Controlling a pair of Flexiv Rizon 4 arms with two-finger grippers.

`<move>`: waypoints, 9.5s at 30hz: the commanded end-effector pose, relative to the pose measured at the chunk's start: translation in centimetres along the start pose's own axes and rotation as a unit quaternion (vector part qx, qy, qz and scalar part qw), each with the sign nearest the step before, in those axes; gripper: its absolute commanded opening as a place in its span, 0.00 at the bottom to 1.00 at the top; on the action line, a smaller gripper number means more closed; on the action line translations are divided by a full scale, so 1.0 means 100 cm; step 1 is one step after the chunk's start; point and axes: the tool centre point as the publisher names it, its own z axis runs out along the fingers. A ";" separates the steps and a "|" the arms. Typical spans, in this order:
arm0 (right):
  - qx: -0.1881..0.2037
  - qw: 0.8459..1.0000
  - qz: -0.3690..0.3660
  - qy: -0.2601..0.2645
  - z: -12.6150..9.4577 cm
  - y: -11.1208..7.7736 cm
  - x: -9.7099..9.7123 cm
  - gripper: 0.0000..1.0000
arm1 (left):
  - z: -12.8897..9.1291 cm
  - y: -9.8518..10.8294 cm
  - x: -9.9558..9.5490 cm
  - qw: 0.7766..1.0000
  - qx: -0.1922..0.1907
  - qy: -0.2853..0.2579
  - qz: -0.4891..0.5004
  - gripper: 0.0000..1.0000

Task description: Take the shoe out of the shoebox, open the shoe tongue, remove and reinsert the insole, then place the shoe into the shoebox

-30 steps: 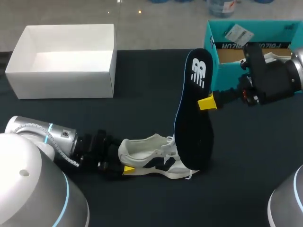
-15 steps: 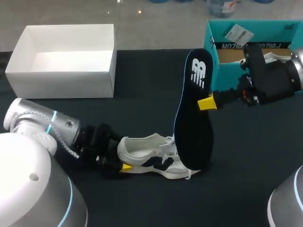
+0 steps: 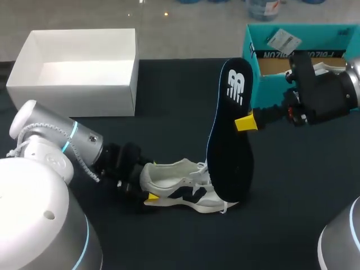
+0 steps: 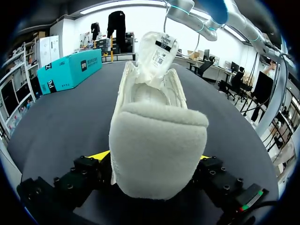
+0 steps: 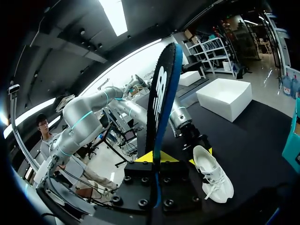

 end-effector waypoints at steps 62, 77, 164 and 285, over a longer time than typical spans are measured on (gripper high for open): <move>0.000 1.000 0.000 0.000 0.001 0.000 -0.001 0.00 | -0.068 -0.037 0.010 0.929 -0.365 -0.054 0.007 1.00; 0.000 1.000 0.000 0.000 0.001 0.000 -0.001 0.00 | -0.068 -0.037 0.010 0.929 -0.365 -0.054 0.007 1.00; 0.000 1.000 0.000 0.000 0.001 0.000 -0.001 0.00 | 0.018 -0.076 -0.031 0.938 -0.342 -0.064 0.000 0.00; 0.000 1.000 0.000 0.000 0.001 0.000 -0.001 0.00 | -0.034 -0.212 -0.116 0.635 -0.197 0.297 0.686 1.00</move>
